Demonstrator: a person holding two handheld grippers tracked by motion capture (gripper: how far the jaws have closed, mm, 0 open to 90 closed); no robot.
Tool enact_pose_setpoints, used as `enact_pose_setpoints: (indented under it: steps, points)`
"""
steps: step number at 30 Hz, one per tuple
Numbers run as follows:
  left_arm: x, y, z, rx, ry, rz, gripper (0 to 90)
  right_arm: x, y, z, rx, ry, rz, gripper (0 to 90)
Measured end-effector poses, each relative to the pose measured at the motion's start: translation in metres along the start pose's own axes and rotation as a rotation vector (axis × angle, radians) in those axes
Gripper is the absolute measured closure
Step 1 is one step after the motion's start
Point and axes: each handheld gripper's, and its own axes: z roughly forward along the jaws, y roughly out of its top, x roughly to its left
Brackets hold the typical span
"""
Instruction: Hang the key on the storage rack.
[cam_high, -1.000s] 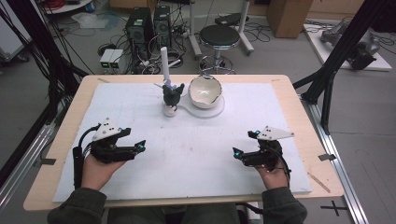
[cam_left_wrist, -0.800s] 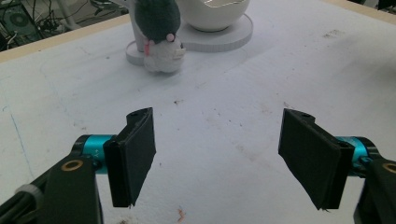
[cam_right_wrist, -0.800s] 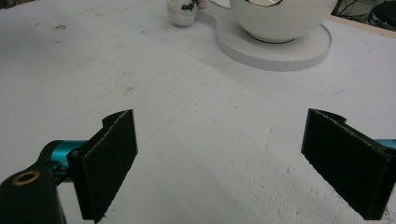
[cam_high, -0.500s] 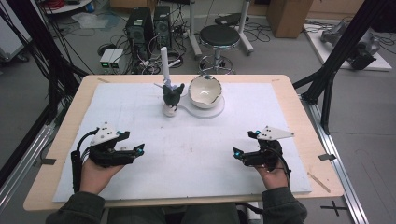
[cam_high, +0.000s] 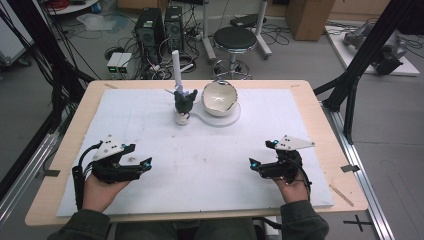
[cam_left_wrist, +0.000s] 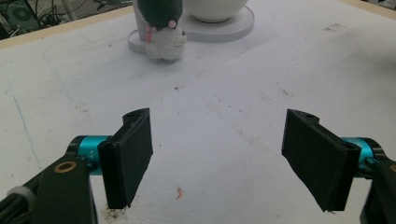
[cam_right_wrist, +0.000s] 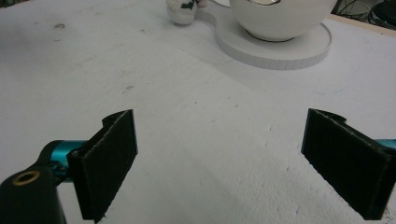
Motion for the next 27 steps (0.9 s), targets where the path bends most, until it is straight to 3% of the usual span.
enact_pose_setpoints:
  steps: [27]
  points:
    - [-0.002,-0.012,-0.009,-0.005,0.006,-0.003,20.9,-0.001,0.000,0.001,0.008,-0.001,-0.007,9.7]
